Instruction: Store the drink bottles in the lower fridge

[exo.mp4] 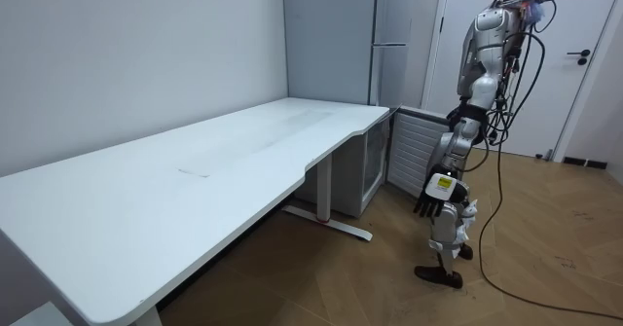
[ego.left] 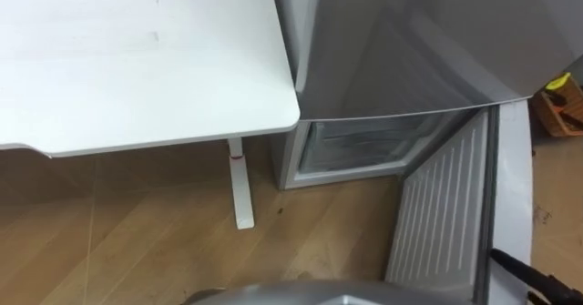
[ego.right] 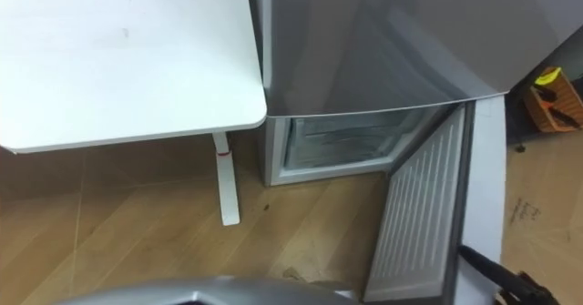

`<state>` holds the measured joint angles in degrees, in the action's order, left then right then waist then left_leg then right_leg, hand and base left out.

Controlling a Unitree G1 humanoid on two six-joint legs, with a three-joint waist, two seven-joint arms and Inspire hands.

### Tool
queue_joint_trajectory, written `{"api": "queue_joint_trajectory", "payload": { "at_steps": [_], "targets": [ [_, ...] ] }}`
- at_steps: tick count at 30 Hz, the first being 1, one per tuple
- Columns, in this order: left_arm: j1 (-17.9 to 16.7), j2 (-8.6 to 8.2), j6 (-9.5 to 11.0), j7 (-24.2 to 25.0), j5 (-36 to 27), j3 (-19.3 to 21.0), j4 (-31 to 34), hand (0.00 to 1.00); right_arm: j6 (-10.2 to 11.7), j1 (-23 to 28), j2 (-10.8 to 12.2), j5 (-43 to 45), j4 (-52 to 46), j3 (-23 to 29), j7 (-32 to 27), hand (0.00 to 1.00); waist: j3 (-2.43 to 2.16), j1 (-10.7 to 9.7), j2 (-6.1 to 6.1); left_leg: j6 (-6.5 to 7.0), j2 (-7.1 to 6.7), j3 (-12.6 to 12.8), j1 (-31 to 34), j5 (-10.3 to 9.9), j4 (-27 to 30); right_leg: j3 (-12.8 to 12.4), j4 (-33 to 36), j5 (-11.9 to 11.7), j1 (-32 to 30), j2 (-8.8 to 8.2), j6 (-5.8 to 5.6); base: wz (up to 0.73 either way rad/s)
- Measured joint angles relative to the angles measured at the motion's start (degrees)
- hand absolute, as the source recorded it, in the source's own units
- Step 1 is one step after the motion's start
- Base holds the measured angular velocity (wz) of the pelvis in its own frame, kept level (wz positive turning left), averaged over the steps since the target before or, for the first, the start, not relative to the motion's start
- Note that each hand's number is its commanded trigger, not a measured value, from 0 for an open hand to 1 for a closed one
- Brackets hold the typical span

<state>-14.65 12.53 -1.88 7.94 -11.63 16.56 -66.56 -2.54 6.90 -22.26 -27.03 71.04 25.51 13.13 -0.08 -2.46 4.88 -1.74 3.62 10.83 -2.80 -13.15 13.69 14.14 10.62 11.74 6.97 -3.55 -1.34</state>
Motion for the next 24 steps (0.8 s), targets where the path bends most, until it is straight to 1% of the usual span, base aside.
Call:
{"api": "queue_joint_trajectory", "payload": {
  "at_steps": [2, 3, 4, 5, 6, 7, 8, 9, 10, 12, 13, 14, 15, 16, 17, 18, 19, 20, 22, 24],
  "targets": [
    [0.1, 0.04, 0.0, 0.0, 0.0, -0.6, 0.0, 0.00, 0.1, -1.8, 0.6, 0.4, -0.3, -3.1, 1.2, 0.00, 0.06, 0.2, -0.08, -0.02, 0.06, 0.0, 0.0, 0.0, 0.0, -0.1, 0.0, -0.1, 0.0, 0.02, 0.05, -0.02],
    [0.6, 0.10, 0.2, 0.0, 0.0, -1.8, 0.0, 0.00, 0.1, -2.7, 0.7, 0.6, -1.4, -6.0, 1.7, 0.00, 0.18, 0.6, -0.29, 0.01, 0.06, 0.0, 0.1, 0.0, 0.1, 0.0, 0.0, -0.2, -0.1, 0.02, 0.01, 0.00],
    [0.8, 0.08, 0.5, -0.1, 0.1, -2.2, -0.1, 0.00, 0.3, -3.1, 0.9, 0.7, -2.0, -7.1, 1.9, 0.00, 0.24, 0.9, -0.37, 0.04, 0.04, -0.1, 0.2, 0.1, 0.1, 0.0, 0.0, -0.2, -0.1, 0.01, -0.01, 0.03],
    [1.4, -0.01, 1.1, -0.3, 0.0, -3.1, -0.2, 0.00, 1.0, -4.1, 1.7, 0.8, -2.9, -9.7, 2.0, 0.00, 0.46, 1.8, -0.57, 0.06, 0.03, -0.1, 0.2, 0.1, 0.1, 0.1, -0.1, -0.3, -0.1, 0.01, 0.00, 0.04],
    [1.8, -0.12, 1.6, -0.5, 0.0, -4.0, -0.4, 0.00, 1.3, -5.2, 2.5, 0.8, -3.9, -11.5, 2.0, 0.00, 0.57, 2.5, -0.80, 0.04, 0.04, -0.2, 0.3, 0.1, 0.1, 0.2, -0.1, -0.3, -0.1, 0.01, 0.00, 0.00],
    [2.0, -0.39, 2.0, -0.6, -0.1, -4.7, -0.4, 0.00, 1.3, -6.2, 3.5, 0.8, -5.7, -13.6, 1.8, 0.00, 0.68, 3.2, -0.90, 0.02, 0.04, -0.2, 0.3, 0.1, 0.0, 0.2, -0.1, -0.3, -0.2, 0.03, 0.00, 0.03],
    [2.2, -0.49, 2.2, -0.6, -0.1, -5.1, -0.3, 0.00, 1.2, -6.7, 4.1, 0.8, -6.0, -14.5, 1.2, 0.00, 0.62, 3.4, -1.10, 0.02, 0.03, -0.2, 0.3, 0.2, 0.0, 0.2, -0.1, -0.3, -0.2, 0.05, 0.01, 0.03],
    [2.7, -0.62, 2.3, -0.7, -0.1, -6.2, -0.2, 0.00, 1.2, -7.1, 5.1, 0.3, -6.9, -15.3, 0.6, 0.00, 0.56, 4.2, -1.32, 0.02, 0.03, -0.2, 0.7, 0.2, 0.2, 0.3, -0.2, -0.3, -0.3, 0.07, 0.01, 0.05],
    [2.8, -0.77, 2.3, -0.7, -0.1, -6.2, -0.2, 0.00, 1.3, -7.2, 5.4, 0.2, -7.4, -15.6, 0.6, 0.00, 0.54, 4.5, -1.37, 0.03, 0.03, -0.3, 1.0, 0.2, 0.3, 0.4, -0.2, -0.3, -0.4, 0.07, 0.01, 0.07],
    [3.2, -0.88, 2.3, -0.9, -0.4, -7.2, -0.2, 0.00, 1.4, -8.9, 6.7, -1.0, -9.1, -18.3, 0.0, 0.00, 0.66, 4.9, -1.62, 0.07, 0.00, -0.7, 1.9, 0.3, 1.1, 0.8, -0.1, -0.3, -0.7, 0.00, 0.01, 0.08],
    [3.4, -0.89, 2.3, -1.0, -0.6, -7.6, -0.2, 0.00, 1.4, -9.4, 7.0, -1.6, -9.2, -19.1, -0.2, 0.00, 0.69, 5.1, -1.70, 0.07, -0.01, -0.7, 1.9, 0.3, 1.2, 0.8, -0.1, -0.3, -0.7, -0.01, 0.01, 0.04],
    [3.9, -0.95, 2.3, -1.1, -0.6, -8.1, -0.1, 0.00, 1.4, -9.9, 7.1, -2.2, -10.1, -21.1, -0.3, 0.00, 0.73, 6.1, -1.91, 0.08, -0.06, -0.8, 2.0, 0.3, 1.2, 0.9, -0.1, -0.3, -0.7, -0.02, 0.01, 0.00],
    [4.1, -1.22, 2.4, -1.2, -0.6, -8.4, 0.3, 0.00, 1.3, -9.9, 7.3, -2.3, -12.1, -23.3, -0.3, 0.00, 0.76, 7.1, -2.04, 0.08, -0.07, -0.9, 2.1, 0.3, 1.1, 0.9, -0.1, -0.3, -0.8, 0.00, 0.00, 0.00],
    [4.2, -1.42, 2.5, -1.2, -0.6, -8.6, 0.6, 0.00, 1.2, -9.9, 7.5, -2.4, -13.7, -24.3, -0.5, 0.00, 0.72, 7.6, -2.00, 0.08, -0.07, -0.9, 2.1, 0.3, 1.1, 0.9, -0.1, -0.3, -0.9, 0.01, 0.00, 0.00],
    [4.1, -1.92, 2.6, -1.3, -0.6, -8.8, 1.4, 0.00, 1.1, -10.0, 8.1, -2.9, -17.2, -25.9, -0.5, 0.00, 0.82, 7.9, -2.21, 0.07, -0.07, -1.3, 2.3, 0.3, 1.1, 0.9, -0.1, -0.3, -0.9, 0.04, 0.00, 0.07],
    [4.4, -2.38, 3.0, -1.6, -1.0, -9.4, 1.5, 0.00, 1.2, -10.0, 8.8, -5.0, -21.7, -27.3, -0.3, 0.00, 0.96, 7.9, -2.75, 0.08, -0.17, -1.6, 2.4, 0.3, 1.1, 1.1, -0.1, -0.3, -0.9, 0.03, 0.00, 0.10],
    [4.3, -2.57, 3.2, -1.8, -2.0, -10.3, 1.3, 0.00, 0.0, -9.8, 9.7, -7.8, -23.2, -28.8, -1.2, 0.00, 0.96, 8.2, -3.06, 0.08, -0.18, -1.7, 2.5, 0.3, 1.1, 1.1, 0.0, -0.3, -1.0, 0.04, 0.00, 0.05],
    [3.9, -2.63, 3.2, -2.0, -2.7, -10.6, 1.2, 0.00, 0.1, -9.4, 10.0, -8.9, -23.4, -28.9, -1.2, 0.00, 1.01, 8.4, -3.12, 0.08, -0.18, -1.6, 2.4, 0.3, 1.2, 1.0, 0.0, -0.3, -1.0, 0.08, 0.00, -0.04],
    [3.7, -3.10, 3.2, -2.4, -4.0, -11.3, 1.3, 0.00, -0.5, -8.9, 10.6, -8.9, -26.5, -31.7, -0.9, 0.00, 1.06, 9.1, -3.60, 0.08, -0.18, -1.6, 2.6, 0.3, 1.3, 0.9, 0.0, -0.3, -1.2, 0.07, 0.00, -0.03],
    [3.4, -3.16, 3.2, -2.4, -4.0, -11.2, 1.4, 0.00, -0.9, -8.7, 11.2, -8.9, -27.0, -31.8, -1.7, 0.00, 1.06, 9.1, -3.65, 0.08, -0.18, -1.6, 2.7, 0.3, 1.3, 1.0, 0.0, -0.3, -1.3, 0.06, 0.00, 0.00]
  ]
}}
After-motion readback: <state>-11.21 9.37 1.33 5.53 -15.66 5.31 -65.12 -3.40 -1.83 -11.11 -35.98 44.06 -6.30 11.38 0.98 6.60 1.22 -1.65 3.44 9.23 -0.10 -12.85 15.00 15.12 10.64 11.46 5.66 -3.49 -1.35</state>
